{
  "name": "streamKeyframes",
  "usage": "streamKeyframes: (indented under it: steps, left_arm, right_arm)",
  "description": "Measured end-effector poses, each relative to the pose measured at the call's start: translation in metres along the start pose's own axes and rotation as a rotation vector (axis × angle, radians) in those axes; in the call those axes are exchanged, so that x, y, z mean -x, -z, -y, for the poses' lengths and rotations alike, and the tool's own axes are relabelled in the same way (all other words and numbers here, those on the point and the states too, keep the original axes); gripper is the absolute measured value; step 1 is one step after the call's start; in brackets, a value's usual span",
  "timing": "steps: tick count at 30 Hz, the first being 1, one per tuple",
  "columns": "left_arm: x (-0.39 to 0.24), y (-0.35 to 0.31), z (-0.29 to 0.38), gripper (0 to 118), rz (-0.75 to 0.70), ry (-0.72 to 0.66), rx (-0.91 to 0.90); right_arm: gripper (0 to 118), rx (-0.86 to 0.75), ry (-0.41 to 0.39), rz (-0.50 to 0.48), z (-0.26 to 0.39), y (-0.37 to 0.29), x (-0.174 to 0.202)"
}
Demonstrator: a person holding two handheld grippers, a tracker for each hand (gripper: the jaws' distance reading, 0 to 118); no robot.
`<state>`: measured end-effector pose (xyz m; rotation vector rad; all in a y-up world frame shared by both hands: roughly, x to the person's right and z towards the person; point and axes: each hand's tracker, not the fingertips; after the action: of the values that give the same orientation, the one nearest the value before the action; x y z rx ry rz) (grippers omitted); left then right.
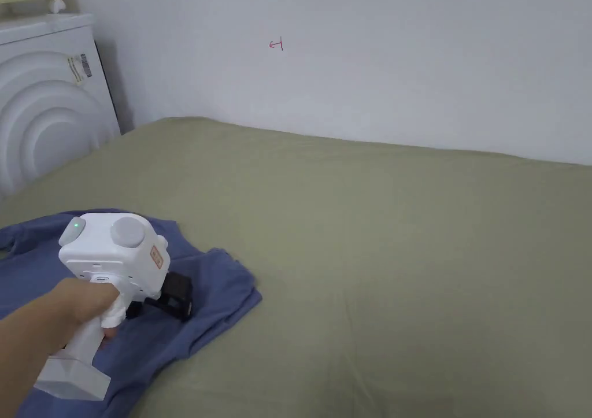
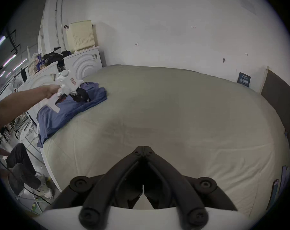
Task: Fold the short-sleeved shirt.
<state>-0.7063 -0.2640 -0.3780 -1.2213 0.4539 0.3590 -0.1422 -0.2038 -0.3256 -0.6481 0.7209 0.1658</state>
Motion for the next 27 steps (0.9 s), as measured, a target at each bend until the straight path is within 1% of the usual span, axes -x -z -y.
streamKeyframes:
  steps: [1, 2, 3, 4, 5, 6, 7, 8, 9, 11, 12, 14, 16, 17, 19, 23, 25, 27]
  left_arm:
    - [0.001, -0.006, -0.005, 79, 0.013, -0.027, -0.026]
    - [0.001, -0.016, -0.005, 50, 0.034, -0.035, -0.059]
    - [0.000, -0.026, -0.005, 0, -0.035, -0.038, -0.096]
    - [-0.002, -0.039, -0.002, 0, -0.102, -0.043, -0.150]
    - [0.007, -0.047, -0.014, 0, 0.023, -0.076, -0.163]
    - [0.003, -0.059, -0.013, 0, 0.096, -0.073, -0.166]
    - [-0.003, -0.070, -0.011, 0, 0.079, -0.052, -0.180]
    - [-0.015, -0.083, -0.008, 0, 0.042, 0.002, -0.194]
    - [-0.016, -0.087, -0.024, 0, 0.004, 0.038, -0.223]
    - [-0.031, -0.108, -0.020, 0, 0.058, 0.078, -0.229]
    - [-0.039, -0.119, -0.017, 0, 0.132, 0.095, -0.231]
    - [-0.072, -0.149, -0.002, 0, 0.183, 0.152, -0.300]
    - [-0.104, -0.170, 0.003, 0, 0.266, 0.211, -0.325]
    - [-0.115, -0.175, -0.005, 0, 0.293, 0.237, -0.343]
    - [-0.158, -0.194, 0.001, 0, 0.353, 0.322, -0.363]
    - [-0.258, -0.222, 0.016, 0, 0.493, 0.434, -0.359]
    - [-0.310, -0.226, 0.024, 0, 0.551, 0.509, -0.355]
    - [-0.363, -0.223, 0.037, 0, 0.611, 0.540, -0.339]
  right_arm:
    - [1, 0.003, 0.000, 0.002, 0.001, -0.002, 0.000]
    - [1, 0.006, 0.002, 0.000, 0.001, -0.003, -0.001]
    - [1, 0.007, 0.010, -0.003, 0.003, -0.006, -0.001]
    - [1, 0.009, 0.018, -0.007, 0.005, -0.009, -0.002]
    - [1, 0.016, 0.017, -0.008, 0.006, -0.013, -0.002]
    - [1, 0.020, 0.016, -0.001, 0.006, -0.016, -0.003]
    - [1, 0.017, 0.018, 0.002, 0.008, -0.021, -0.004]
    - [1, 0.012, 0.023, 0.001, 0.008, -0.026, -0.006]
    - [1, 0.009, 0.035, 0.001, 0.007, -0.032, -0.008]
    - [1, -0.005, 0.058, -0.001, 0.006, -0.043, -0.010]
    - [1, -0.024, 0.061, 0.002, 0.007, -0.050, -0.011]
    - [1, -0.041, 0.067, 0.008, 0.005, -0.063, -0.013]
    - [1, -0.061, 0.076, 0.002, 0.005, -0.079, -0.015]
    - [1, -0.070, 0.081, 0.001, 0.005, -0.088, -0.016]
    - [1, -0.088, 0.082, 0.013, 0.005, -0.104, -0.019]
    - [1, -0.120, 0.107, 0.039, 0.008, -0.138, -0.030]
    - [1, -0.132, 0.111, 0.065, 0.012, -0.152, -0.036]
    - [1, -0.139, 0.122, 0.091, 0.018, -0.166, -0.045]
